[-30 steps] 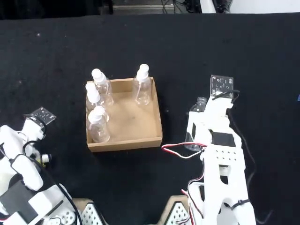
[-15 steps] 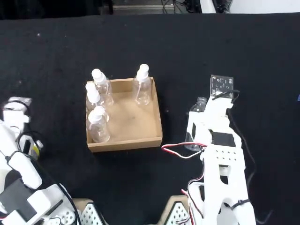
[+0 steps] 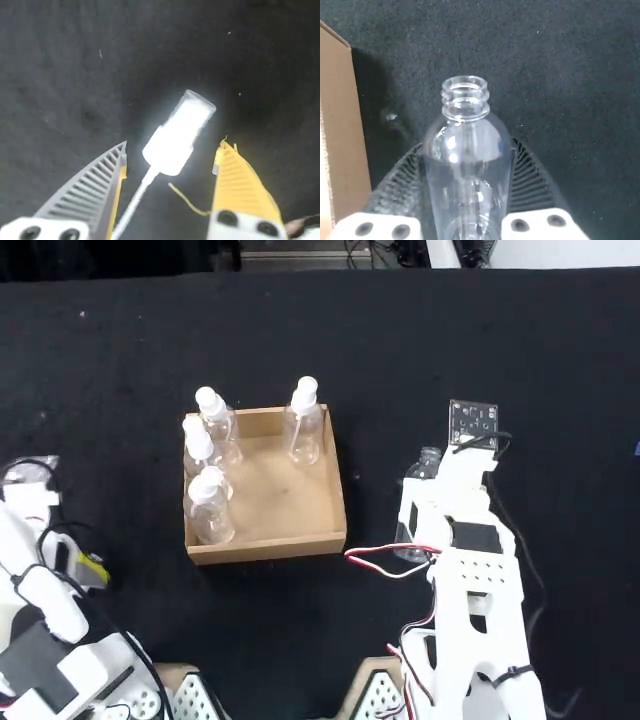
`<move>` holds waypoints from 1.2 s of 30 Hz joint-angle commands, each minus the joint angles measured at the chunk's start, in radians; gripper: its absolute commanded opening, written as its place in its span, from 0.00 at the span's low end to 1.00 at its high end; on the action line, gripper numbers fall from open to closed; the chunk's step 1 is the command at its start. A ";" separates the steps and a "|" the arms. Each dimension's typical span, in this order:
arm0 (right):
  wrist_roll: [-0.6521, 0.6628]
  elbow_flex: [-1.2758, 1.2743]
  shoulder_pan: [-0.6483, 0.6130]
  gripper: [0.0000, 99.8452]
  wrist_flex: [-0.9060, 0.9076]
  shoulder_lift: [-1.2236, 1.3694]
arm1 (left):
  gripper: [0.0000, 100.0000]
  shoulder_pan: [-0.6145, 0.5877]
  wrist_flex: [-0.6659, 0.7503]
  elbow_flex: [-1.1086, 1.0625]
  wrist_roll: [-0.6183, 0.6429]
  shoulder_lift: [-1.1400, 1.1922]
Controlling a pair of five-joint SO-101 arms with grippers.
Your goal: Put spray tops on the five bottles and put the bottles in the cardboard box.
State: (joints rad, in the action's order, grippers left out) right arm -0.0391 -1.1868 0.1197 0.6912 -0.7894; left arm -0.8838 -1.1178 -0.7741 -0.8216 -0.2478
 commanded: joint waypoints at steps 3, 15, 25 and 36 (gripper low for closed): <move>0.003 -0.001 -0.012 0.01 -0.023 -0.038 | 0.25 0.004 -0.003 0.105 -0.446 -0.012; 0.003 -0.001 -0.009 0.01 -0.020 -0.038 | 0.25 0.104 0.002 0.019 -0.532 -0.005; 0.003 -0.001 -0.008 0.01 -0.018 -0.038 | 0.25 0.070 0.160 -0.038 -0.535 -0.003; 0.003 -0.001 -0.008 0.01 -0.018 -0.038 | 0.15 0.062 0.161 -0.076 -0.537 -0.003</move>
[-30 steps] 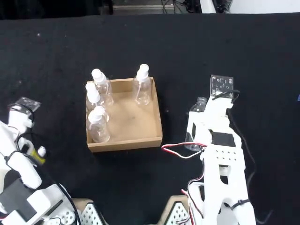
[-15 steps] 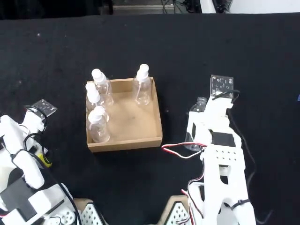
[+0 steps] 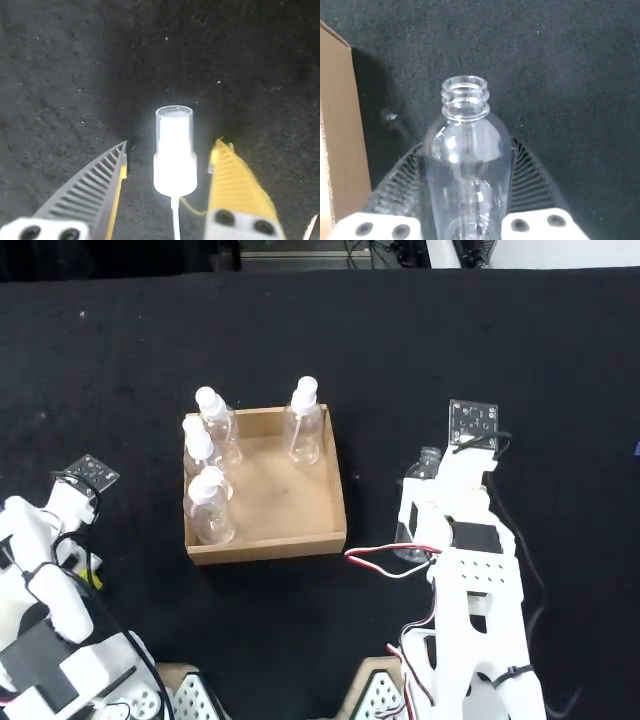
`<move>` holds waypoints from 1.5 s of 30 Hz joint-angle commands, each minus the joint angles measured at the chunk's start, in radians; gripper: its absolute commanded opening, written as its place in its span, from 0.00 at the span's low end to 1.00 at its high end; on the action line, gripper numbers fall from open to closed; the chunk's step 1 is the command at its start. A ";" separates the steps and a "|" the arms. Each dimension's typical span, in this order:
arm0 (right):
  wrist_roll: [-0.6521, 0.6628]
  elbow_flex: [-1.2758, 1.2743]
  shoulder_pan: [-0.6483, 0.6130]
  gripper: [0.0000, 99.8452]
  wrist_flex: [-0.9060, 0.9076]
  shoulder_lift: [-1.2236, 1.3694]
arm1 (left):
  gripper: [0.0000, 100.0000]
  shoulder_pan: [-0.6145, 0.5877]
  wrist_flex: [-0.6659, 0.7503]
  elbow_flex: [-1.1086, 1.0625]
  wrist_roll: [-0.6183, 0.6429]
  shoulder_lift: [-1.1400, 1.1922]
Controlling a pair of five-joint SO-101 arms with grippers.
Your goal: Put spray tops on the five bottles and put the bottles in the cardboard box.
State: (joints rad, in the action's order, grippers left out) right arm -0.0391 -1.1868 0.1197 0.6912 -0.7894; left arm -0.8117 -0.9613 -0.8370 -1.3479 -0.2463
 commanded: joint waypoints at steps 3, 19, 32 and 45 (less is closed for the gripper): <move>0.003 -0.001 -0.008 0.01 -0.018 -0.038 | 0.06 -0.005 0.005 -0.044 -0.014 -0.012; 0.003 -0.001 -0.008 0.01 -0.020 -0.038 | 0.08 -0.087 -0.261 0.295 0.144 0.083; 0.003 -0.001 -0.008 0.01 -0.021 -0.038 | 0.22 -0.179 -0.397 0.513 0.023 0.331; 0.003 -0.001 -0.008 0.01 -0.018 -0.038 | 0.22 -0.176 -0.293 0.389 -0.032 0.333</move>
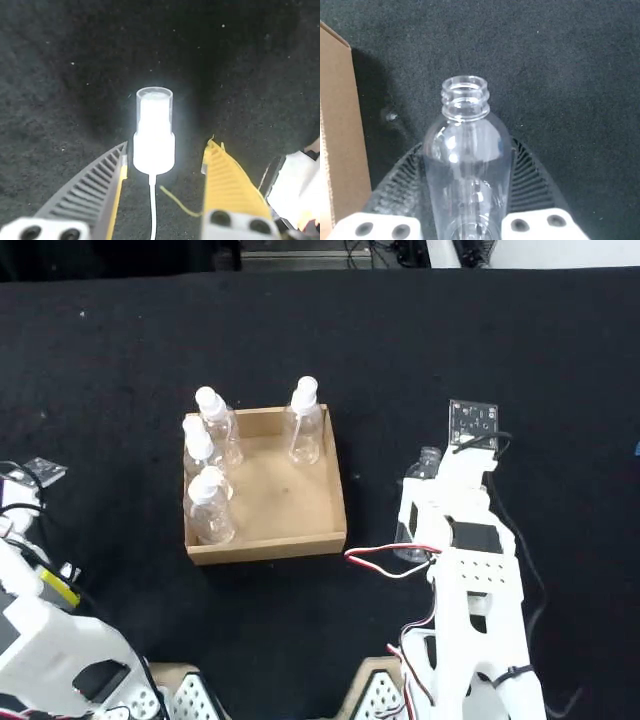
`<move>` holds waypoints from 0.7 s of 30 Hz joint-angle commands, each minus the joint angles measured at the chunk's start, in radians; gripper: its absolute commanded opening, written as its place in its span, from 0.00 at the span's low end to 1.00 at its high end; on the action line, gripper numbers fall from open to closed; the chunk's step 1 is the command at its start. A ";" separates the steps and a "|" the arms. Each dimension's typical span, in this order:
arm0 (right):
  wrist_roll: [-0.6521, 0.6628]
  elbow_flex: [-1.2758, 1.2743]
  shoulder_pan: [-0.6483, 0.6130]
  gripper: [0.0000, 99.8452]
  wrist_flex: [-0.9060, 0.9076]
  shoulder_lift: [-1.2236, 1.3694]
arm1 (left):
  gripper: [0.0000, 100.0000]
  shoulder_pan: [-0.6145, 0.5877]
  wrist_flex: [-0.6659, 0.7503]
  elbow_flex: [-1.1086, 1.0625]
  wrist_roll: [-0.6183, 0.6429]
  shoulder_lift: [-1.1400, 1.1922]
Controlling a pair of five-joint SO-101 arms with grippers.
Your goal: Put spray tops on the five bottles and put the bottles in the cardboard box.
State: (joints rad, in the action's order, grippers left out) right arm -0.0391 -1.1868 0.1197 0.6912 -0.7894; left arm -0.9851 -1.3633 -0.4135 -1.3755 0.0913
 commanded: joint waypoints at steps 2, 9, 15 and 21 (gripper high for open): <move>0.003 -0.001 -0.008 0.01 -0.018 -0.039 | 0.22 -0.005 0.172 -0.081 -0.005 -0.006; 0.003 -0.001 -0.008 0.01 -0.018 -0.039 | 0.22 -0.004 0.193 -0.116 -0.003 -0.017; 0.003 -0.001 -0.008 0.01 -0.020 -0.039 | 0.13 -0.005 0.103 -0.096 -0.011 -0.017; 0.003 -0.001 -0.008 0.01 -0.020 -0.039 | 0.05 -0.007 -0.071 0.044 0.000 -0.017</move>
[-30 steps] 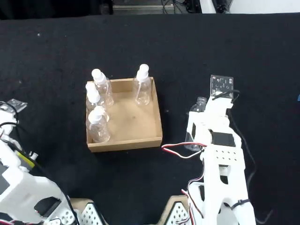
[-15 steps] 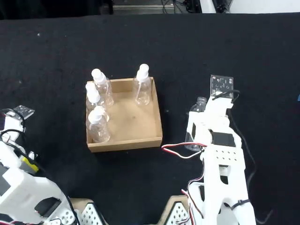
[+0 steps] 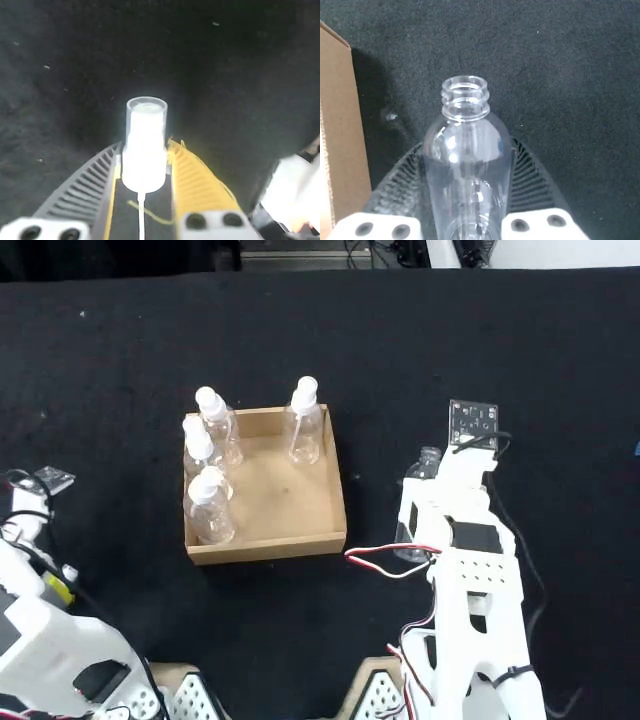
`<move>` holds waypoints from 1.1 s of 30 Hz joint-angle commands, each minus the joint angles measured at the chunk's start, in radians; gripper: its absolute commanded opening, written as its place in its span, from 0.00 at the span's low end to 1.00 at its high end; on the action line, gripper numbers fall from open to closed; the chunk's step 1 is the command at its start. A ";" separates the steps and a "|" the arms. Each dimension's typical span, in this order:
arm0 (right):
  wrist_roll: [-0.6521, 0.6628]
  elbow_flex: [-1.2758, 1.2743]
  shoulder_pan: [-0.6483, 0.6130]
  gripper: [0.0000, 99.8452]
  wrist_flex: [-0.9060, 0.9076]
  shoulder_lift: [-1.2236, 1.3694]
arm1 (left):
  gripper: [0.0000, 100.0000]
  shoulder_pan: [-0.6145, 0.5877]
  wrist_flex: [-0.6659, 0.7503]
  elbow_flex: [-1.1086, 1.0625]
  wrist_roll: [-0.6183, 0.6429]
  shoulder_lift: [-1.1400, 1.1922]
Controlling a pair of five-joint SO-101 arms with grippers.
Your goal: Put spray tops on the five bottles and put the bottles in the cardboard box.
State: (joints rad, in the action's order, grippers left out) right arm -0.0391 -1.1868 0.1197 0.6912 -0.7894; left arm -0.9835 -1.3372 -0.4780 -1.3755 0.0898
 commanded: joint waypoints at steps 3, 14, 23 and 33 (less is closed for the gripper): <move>0.003 0.001 -0.008 0.01 -0.018 -0.039 | 0.03 -0.008 -0.173 0.182 0.037 -0.015; -0.005 0.005 -0.009 0.01 0.029 -0.133 | 0.03 0.018 -0.184 0.260 0.460 -0.262; 0.000 0.001 -0.014 0.01 0.107 -0.565 | 0.03 0.133 0.005 0.291 1.048 -0.485; -0.005 0.027 -0.216 0.01 0.057 -0.771 | 0.03 0.495 0.014 0.579 1.464 -0.692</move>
State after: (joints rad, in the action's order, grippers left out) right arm -0.0376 -1.1960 0.0077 0.7971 -1.5182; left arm -0.6598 -1.3418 -0.0606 -0.0437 -0.5071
